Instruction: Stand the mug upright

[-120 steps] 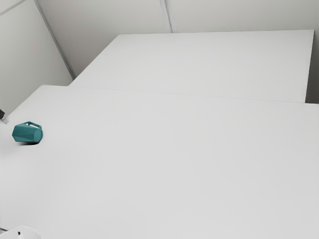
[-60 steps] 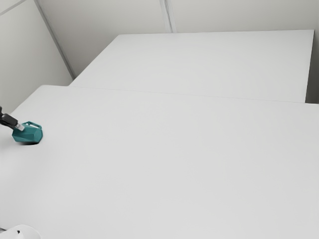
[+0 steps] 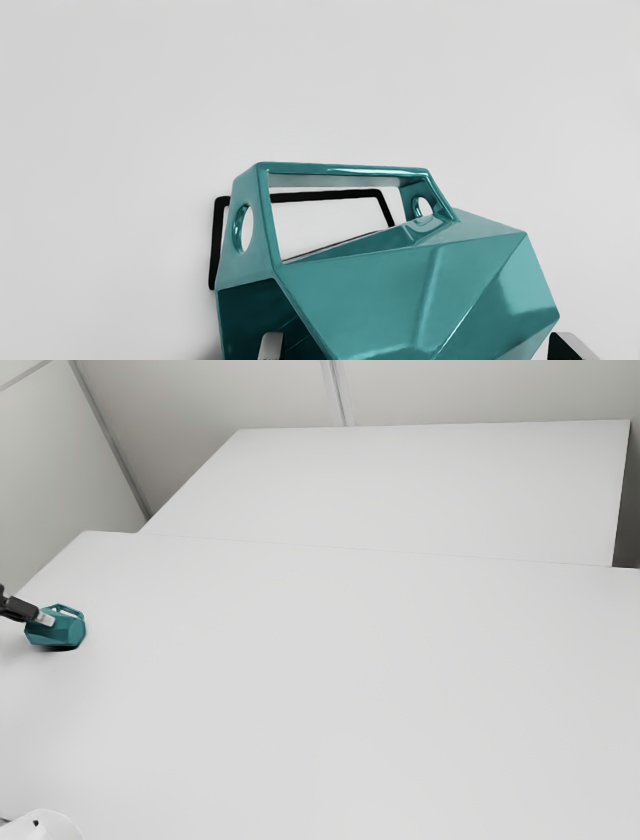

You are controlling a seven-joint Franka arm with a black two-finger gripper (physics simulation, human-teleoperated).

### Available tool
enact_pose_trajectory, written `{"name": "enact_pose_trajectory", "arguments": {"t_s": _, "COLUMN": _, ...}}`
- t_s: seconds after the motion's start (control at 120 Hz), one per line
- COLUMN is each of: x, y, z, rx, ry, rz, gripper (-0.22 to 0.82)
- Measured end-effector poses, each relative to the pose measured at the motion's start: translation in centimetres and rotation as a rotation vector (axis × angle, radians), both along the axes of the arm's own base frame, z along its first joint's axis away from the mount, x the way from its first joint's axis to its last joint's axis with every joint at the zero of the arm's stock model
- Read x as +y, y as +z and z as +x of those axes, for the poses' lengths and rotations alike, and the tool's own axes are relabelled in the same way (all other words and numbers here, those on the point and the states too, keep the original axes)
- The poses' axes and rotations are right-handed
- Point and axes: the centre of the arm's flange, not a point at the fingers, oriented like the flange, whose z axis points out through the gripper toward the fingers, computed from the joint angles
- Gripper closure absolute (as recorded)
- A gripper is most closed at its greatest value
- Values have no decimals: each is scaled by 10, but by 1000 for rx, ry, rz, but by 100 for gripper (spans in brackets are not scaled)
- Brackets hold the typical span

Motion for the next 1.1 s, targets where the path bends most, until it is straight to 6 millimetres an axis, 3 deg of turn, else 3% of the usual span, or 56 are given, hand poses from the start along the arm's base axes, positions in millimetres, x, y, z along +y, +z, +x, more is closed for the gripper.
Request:
{"name": "enact_pose_trajectory", "arguments": {"t_s": 0.325, "x": 1, "y": 9, "z": -4, "rx": -43, "ry": 1, "rz": -43, "gripper": 43}}
{"name": "enact_pose_trajectory", "arguments": {"t_s": 0.808, "x": -11, "y": 12, "z": 6, "rx": -82, "ry": 9, "rz": -118, "gripper": 69}}
{"name": "enact_pose_trajectory", "arguments": {"t_s": 1.1, "x": -17, "y": 21, "z": 12, "rx": -79, "ry": 14, "rz": -125, "gripper": 75}}
